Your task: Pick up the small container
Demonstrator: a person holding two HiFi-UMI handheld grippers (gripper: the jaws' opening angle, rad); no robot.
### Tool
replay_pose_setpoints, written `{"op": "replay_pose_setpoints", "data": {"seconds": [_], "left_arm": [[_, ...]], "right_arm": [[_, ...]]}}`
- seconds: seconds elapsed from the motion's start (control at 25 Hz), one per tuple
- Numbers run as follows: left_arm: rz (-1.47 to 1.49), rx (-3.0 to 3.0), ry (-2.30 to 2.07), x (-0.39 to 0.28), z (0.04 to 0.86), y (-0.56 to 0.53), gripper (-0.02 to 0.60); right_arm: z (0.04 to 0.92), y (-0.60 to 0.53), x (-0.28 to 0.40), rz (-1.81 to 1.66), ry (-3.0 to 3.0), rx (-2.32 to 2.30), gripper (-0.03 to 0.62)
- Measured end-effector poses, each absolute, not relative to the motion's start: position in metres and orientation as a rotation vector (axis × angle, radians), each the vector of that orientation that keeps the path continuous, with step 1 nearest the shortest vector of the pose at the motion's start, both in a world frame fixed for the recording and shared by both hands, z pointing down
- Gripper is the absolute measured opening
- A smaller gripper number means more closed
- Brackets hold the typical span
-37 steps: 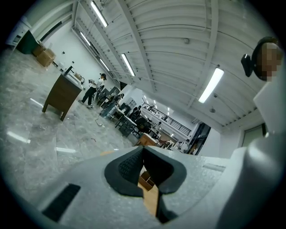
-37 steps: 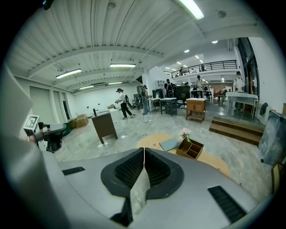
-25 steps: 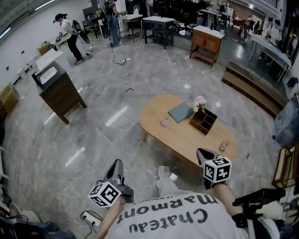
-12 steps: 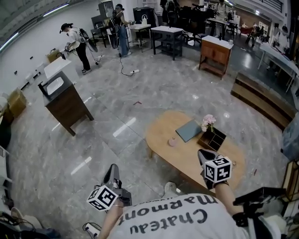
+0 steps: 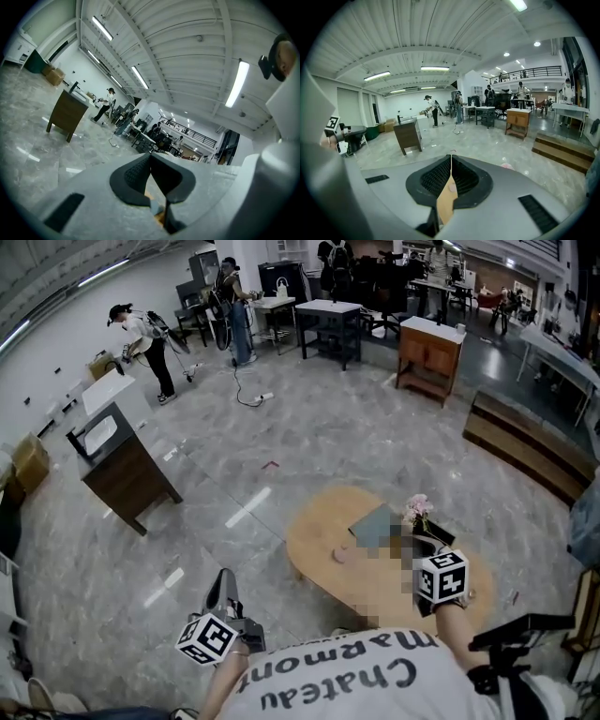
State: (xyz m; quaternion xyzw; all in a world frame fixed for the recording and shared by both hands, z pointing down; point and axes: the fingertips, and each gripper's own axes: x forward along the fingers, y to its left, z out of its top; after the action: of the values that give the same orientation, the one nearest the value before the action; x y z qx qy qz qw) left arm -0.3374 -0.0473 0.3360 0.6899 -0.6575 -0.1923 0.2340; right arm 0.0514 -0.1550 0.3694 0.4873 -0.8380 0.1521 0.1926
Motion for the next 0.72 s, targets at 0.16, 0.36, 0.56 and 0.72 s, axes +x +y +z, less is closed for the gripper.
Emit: {"op": "replay_pose_setpoints", "data": {"seconds": [0.16, 0.36, 0.56, 0.72], "left_arm": [[-0.495, 1.918, -1.768, -0.321, 0.335, -0.084, 0.015], [-0.440, 1.955, -1.702, -0.298, 0.337, -0.124, 0.015], [-0.451, 1.984, -1.629, -0.283, 0.345, -0.153, 0.015], [-0.402, 1.995, -1.574, -0.273, 0.354, -0.172, 0.015]], "right_arm": [[0.375, -0.178, 0.065, 0.466, -2.334, 1.386, 0.014], [0.385, -0.202, 0.080, 0.527, -2.321, 1.405, 0.014], [0.403, -0.223, 0.087, 0.602, -2.302, 1.420, 0.014], [0.412, -0.236, 0.087, 0.638, -2.290, 1.413, 0.014]]}}
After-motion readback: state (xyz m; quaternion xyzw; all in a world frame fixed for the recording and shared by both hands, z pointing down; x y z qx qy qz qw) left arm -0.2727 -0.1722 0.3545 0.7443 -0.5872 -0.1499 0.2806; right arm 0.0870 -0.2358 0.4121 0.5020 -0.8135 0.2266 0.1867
